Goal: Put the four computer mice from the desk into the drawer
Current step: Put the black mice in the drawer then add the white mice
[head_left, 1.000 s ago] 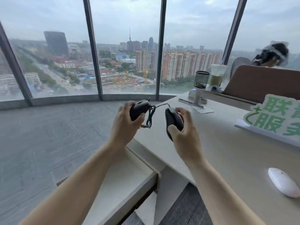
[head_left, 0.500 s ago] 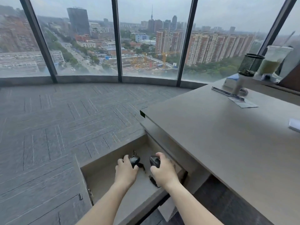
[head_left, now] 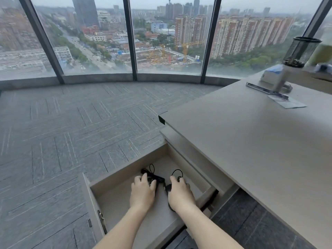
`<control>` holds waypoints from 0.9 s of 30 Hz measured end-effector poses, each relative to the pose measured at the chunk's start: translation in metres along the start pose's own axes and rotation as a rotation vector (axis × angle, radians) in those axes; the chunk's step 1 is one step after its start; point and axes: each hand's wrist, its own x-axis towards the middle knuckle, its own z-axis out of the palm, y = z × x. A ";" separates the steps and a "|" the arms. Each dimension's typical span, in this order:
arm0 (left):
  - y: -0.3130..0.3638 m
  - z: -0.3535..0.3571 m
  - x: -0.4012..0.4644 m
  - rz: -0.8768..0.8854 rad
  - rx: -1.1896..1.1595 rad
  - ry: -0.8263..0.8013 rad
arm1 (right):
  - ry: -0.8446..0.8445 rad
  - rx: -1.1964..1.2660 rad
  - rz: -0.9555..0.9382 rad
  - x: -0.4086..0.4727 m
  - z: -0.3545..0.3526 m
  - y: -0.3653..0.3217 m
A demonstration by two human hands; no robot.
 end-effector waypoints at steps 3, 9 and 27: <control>0.042 -0.025 -0.007 0.187 -0.217 0.151 | 0.159 0.155 -0.115 -0.027 -0.041 0.000; 0.159 -0.048 -0.066 0.538 -0.434 0.181 | 0.629 0.361 -0.268 -0.111 -0.155 0.022; 0.415 0.157 -0.328 0.944 0.025 -0.486 | 0.732 0.165 0.663 -0.308 -0.243 0.407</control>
